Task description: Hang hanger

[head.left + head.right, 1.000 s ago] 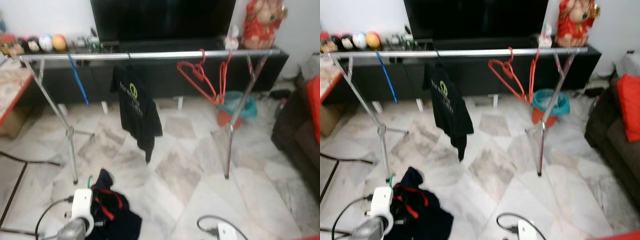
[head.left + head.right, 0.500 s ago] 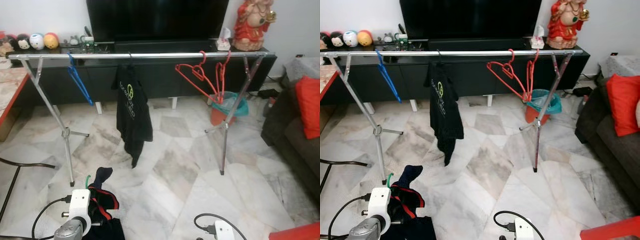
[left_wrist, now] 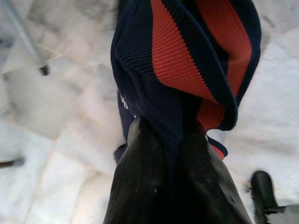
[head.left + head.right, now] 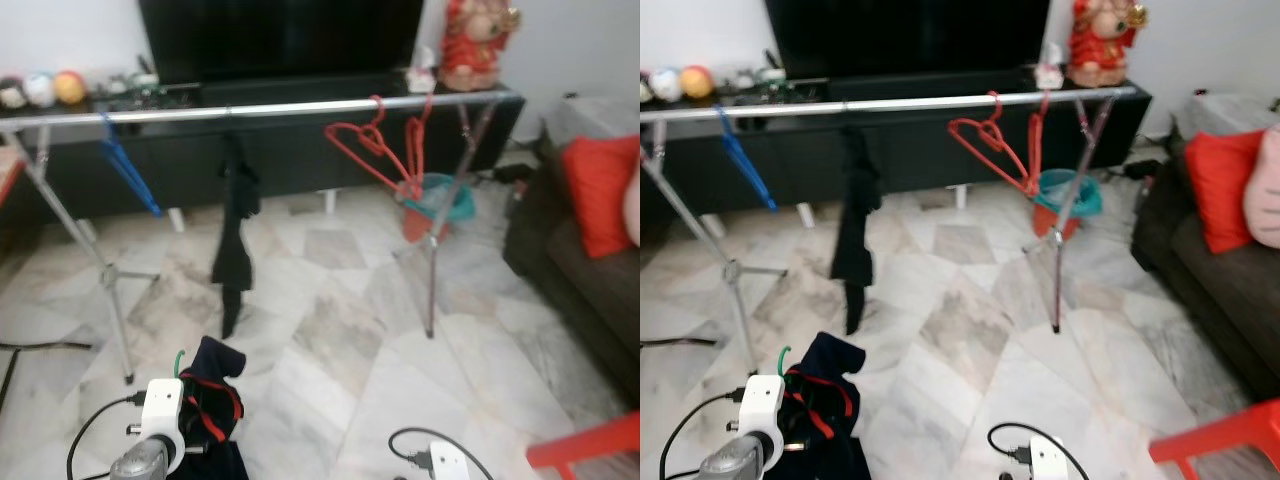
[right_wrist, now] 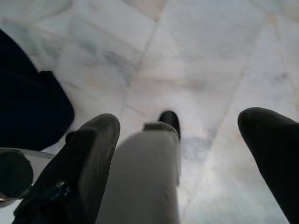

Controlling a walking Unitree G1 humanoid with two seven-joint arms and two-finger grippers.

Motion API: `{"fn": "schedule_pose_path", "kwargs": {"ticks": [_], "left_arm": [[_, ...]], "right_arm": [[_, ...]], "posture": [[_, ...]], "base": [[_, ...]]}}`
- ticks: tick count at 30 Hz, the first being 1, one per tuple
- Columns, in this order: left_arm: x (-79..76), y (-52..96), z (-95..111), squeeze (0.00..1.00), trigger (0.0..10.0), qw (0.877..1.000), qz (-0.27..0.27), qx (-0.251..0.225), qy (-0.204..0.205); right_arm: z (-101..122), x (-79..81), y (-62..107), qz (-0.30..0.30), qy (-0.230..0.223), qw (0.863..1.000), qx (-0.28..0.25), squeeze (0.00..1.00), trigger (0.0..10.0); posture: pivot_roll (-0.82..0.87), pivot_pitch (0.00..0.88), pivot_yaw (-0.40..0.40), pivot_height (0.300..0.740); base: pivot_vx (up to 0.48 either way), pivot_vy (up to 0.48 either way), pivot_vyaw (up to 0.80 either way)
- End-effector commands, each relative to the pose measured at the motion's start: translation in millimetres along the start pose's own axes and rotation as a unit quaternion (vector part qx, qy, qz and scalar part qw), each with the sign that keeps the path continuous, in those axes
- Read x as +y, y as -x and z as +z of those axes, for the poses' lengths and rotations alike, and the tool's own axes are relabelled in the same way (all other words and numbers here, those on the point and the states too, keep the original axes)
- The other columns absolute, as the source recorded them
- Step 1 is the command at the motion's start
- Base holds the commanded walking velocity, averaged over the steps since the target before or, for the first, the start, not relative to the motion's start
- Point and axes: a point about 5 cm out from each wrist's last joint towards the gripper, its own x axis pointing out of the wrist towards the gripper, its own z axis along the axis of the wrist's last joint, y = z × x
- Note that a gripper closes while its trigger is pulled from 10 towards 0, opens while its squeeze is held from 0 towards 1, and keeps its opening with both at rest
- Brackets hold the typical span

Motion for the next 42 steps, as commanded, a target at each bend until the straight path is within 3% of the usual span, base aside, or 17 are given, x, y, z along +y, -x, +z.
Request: {"fn": "schedule_pose_path", "kwargs": {"ticks": [1,10,16,42], "left_arm": [[0.6,-0.4,3.0,0.0,10.0,1.0,0.001,-0.009,-0.001],[0.5,-0.4,3.2,0.0,10.0,1.0,0.0,-0.01,0.002],[0.3,-0.5,3.6,0.0,10.0,1.0,0.0,-0.011,0.002],[0.3,-0.7,4.2,0.0,10.0,1.0,0.0,-0.012,0.004]], "right_arm": [[1.6,-2.1,0.1,-0.005,-0.005,1.0,-0.006,0.0,10.0],[1.2,-2.6,0.1,-0.009,-0.005,1.0,-0.004,0.0,10.0],[0.6,-2.9,-0.1,-0.01,0.0,1.0,0.004,0.0,10.0],[2.1,-3.5,-0.2,-0.016,0.0,1.0,-0.002,0.0,10.0]], "posture": [[-0.14,0.0,-0.012,0.74],[-0.14,0.0,-0.012,0.74],[-0.14,0.0,-0.013,0.74],[-0.14,0.0,-0.014,0.74]], "base": [[0.0,0.0,0.0],[0.0,0.0,0.0],[-0.261,0.0,-0.5],[-0.281,0.0,-0.02]]}}
